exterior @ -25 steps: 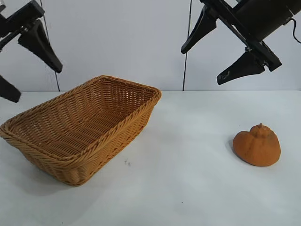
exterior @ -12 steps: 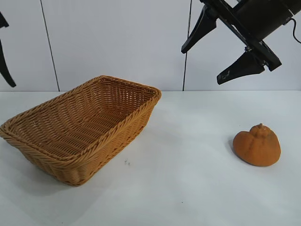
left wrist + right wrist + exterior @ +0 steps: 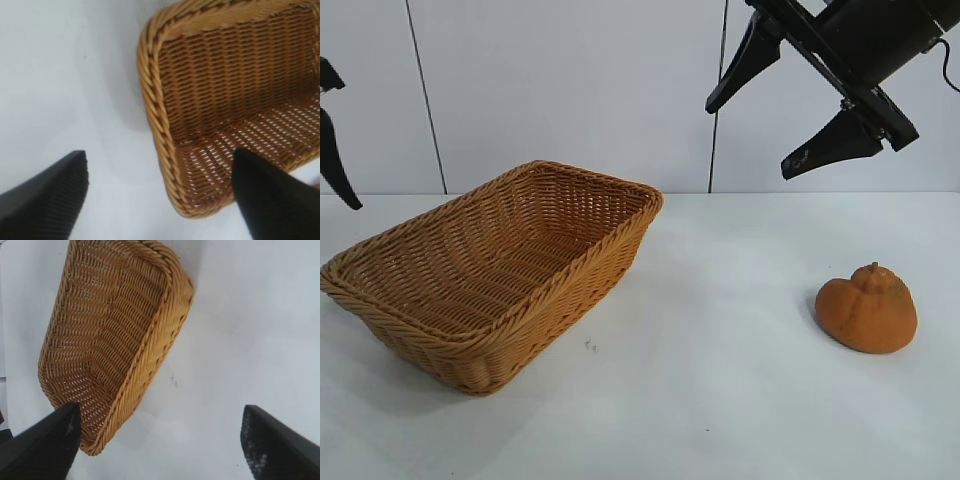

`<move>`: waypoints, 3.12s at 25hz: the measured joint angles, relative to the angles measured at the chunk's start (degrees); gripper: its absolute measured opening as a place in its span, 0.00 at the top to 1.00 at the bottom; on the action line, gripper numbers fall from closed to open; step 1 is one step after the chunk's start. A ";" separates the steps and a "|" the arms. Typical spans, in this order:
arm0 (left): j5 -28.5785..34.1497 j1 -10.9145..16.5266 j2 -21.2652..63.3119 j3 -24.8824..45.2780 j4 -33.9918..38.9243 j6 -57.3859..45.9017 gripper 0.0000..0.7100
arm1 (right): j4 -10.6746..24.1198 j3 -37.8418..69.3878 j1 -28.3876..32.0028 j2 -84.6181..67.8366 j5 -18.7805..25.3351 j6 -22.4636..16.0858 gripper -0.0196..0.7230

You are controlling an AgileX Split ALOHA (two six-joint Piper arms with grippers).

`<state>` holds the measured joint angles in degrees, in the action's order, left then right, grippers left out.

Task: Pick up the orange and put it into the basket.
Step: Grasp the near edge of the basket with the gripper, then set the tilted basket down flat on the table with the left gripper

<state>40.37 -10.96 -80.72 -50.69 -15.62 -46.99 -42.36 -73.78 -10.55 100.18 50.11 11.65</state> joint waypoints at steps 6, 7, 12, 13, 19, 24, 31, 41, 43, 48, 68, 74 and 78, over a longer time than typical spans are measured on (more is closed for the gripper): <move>-3.70 -2.53 0.00 0.00 4.04 -8.73 0.22 | 0.00 0.00 0.00 0.00 0.00 0.00 0.17; -3.70 -2.53 0.00 0.00 5.13 -9.73 0.22 | 0.00 0.00 0.00 0.00 0.00 0.00 0.17; -3.59 -2.60 0.00 0.00 6.91 -11.18 0.22 | 0.04 0.00 0.00 0.00 0.00 0.00 0.17; -3.59 -2.83 0.00 0.00 7.06 -11.35 0.22 | 0.04 0.00 0.00 0.00 0.00 0.00 0.17; -3.98 -4.16 -3.01 0.00 7.13 -11.57 0.22 | 0.04 0.00 0.00 0.00 0.00 0.00 0.17; -7.81 -4.32 -10.22 0.00 7.13 -12.05 0.22 | 0.04 0.00 0.00 0.00 0.00 0.00 0.17; -15.02 -4.32 -20.29 0.11 6.96 -12.86 0.22 | 0.04 0.00 0.00 0.00 0.00 0.00 0.17; -15.90 -4.32 -21.89 0.25 6.85 -14.68 0.58 | 0.04 0.00 0.00 0.00 0.00 0.00 0.17; -15.33 -4.32 -21.89 0.25 6.79 -14.93 0.82 | 0.04 0.00 0.00 0.00 0.00 0.00 0.17; -11.33 -3.03 -21.84 -2.42 5.91 -12.56 0.88 | 0.04 0.00 0.00 0.00 0.18 0.00 0.17; 16.10 3.17 -31.89 -33.28 -5.22 35.46 0.88 | 0.04 0.00 0.00 0.00 0.47 0.00 0.17; 15.88 2.11 -33.51 -33.37 -5.15 38.56 0.88 | 0.04 0.00 0.00 0.00 0.47 0.00 0.17; 15.63 1.38 -37.76 -33.37 -5.38 40.13 0.88 | 0.04 0.00 0.00 0.00 0.47 0.00 0.17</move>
<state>56.00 -9.58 -118.48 -84.06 -21.00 -6.86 -42.32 -73.78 -10.55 100.18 50.59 11.65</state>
